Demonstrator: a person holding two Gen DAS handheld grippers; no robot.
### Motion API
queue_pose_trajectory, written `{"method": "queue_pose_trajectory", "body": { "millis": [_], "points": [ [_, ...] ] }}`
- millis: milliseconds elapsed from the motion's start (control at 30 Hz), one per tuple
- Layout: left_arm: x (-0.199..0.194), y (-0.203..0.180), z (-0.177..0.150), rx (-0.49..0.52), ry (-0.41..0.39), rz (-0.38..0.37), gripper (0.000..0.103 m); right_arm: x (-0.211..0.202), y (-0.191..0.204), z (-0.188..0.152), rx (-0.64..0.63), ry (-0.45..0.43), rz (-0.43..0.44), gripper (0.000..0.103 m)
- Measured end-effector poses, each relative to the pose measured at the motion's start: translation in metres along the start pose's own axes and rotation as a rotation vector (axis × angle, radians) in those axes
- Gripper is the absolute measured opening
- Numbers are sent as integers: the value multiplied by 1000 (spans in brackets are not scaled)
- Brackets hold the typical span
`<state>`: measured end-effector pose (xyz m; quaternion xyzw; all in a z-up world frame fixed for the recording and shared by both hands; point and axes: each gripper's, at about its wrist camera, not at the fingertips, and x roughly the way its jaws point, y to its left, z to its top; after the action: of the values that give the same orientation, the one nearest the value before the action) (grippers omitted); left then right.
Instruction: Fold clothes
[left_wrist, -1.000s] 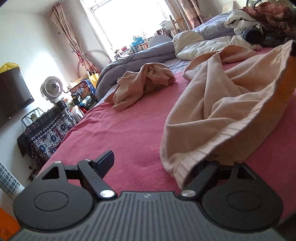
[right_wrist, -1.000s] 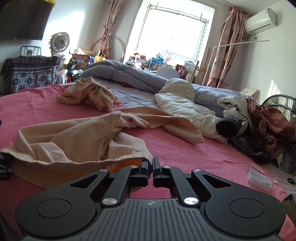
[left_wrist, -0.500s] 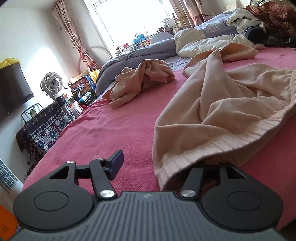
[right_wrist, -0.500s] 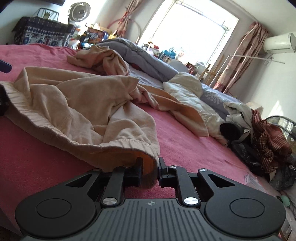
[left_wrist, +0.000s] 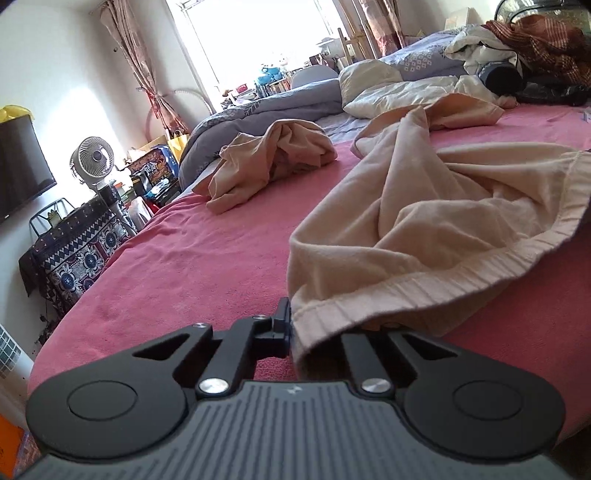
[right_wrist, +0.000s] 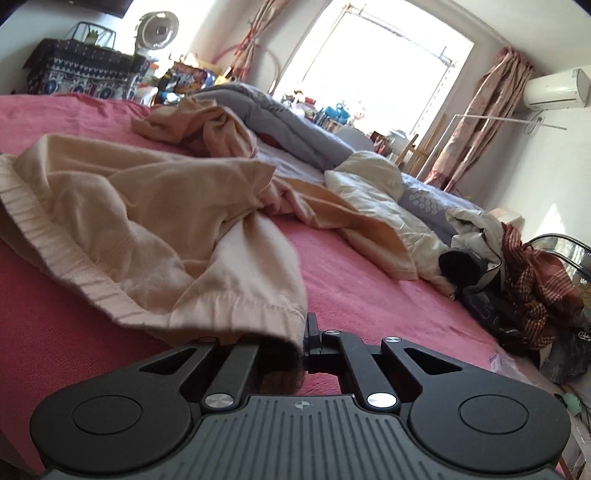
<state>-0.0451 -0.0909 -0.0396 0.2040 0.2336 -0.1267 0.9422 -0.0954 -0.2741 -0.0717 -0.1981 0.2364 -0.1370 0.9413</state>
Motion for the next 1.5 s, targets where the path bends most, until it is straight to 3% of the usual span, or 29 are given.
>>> {"method": "queue_pose_trajectory", "body": {
  "millis": [100,200,233,267,333,433,500,600,800,900,933,1000,1067,1133,1200,1233,1333,1500],
  "points": [
    [17,14,31,-43,-22,-7,5,4,-23,25,37,-6,35,5],
    [71,22,118,76,-55,36,5,55,-39,101,-106,-53,-20,4],
    [73,35,160,62,-104,64,6,61,-58,141,-107,-114,-67,4],
    [60,54,204,-12,-189,90,6,50,-83,183,-45,-213,-113,4],
    [11,88,269,-166,-385,111,6,5,-125,240,91,-418,-174,5],
    [-44,106,308,-168,-540,127,6,-48,-155,275,135,-599,-227,5],
    [-57,105,296,-124,-539,115,6,-56,-156,258,102,-569,-191,5],
    [-52,92,239,-37,-443,51,7,-50,-137,196,3,-398,-71,5],
    [-26,35,72,86,-53,-145,7,-55,-66,46,-152,-19,179,5],
    [0,-1,20,173,134,-216,6,-37,-37,10,-153,167,271,5],
    [13,-9,21,204,148,-203,6,-23,-26,9,-182,195,270,4],
    [30,-4,61,173,92,-140,6,-2,-26,39,-221,121,164,4],
    [15,31,131,5,-65,-87,6,-11,-67,106,-83,-59,24,4],
    [-25,67,189,-121,-279,-63,9,-50,-123,163,88,-314,-88,5],
    [-62,85,219,-135,-448,-9,11,-87,-145,183,125,-499,-138,7],
    [-73,86,222,-120,-490,12,10,-98,-148,184,106,-534,-151,7],
    [-72,74,195,-43,-434,-15,10,-90,-139,151,80,-390,-27,6],
    [-18,33,75,83,-68,-146,11,-40,-74,32,-89,40,185,6]
  ]
}}
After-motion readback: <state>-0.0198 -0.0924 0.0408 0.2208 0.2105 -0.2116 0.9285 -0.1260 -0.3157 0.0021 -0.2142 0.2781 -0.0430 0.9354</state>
